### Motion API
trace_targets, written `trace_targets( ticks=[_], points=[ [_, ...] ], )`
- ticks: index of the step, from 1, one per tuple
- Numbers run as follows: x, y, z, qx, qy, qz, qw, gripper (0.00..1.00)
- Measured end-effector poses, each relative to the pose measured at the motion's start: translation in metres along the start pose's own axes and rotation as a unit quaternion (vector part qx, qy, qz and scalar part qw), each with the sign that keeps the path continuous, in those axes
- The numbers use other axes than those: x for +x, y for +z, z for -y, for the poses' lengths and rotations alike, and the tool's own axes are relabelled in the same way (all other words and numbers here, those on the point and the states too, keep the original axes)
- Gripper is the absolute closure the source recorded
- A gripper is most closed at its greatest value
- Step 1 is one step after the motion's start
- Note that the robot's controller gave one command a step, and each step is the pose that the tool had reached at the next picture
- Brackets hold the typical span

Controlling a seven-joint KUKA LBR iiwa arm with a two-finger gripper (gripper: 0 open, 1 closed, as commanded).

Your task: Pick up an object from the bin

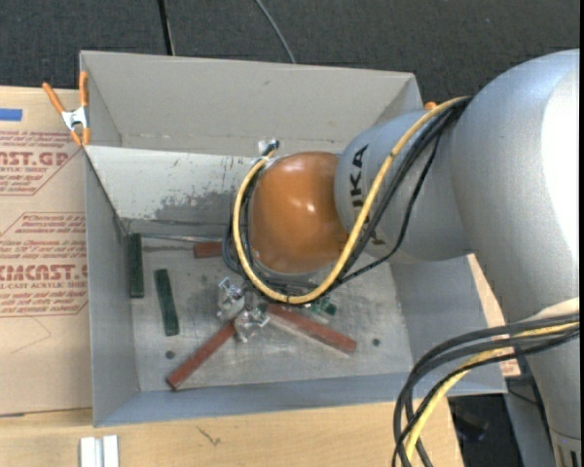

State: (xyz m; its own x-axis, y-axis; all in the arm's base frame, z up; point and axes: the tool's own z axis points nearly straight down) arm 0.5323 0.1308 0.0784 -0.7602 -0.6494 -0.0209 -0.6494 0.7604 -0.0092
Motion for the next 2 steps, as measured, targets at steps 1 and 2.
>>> trace_targets(
  ticks=[1, 2],
  points=[
    [0.000, 0.000, 0.000, 0.000, 0.000, 0.0001, 1.0000, 1.00],
    [0.025, -0.138, -0.019, -0.005, 0.012, -0.0092, 0.9999, 1.00]
  ],
)
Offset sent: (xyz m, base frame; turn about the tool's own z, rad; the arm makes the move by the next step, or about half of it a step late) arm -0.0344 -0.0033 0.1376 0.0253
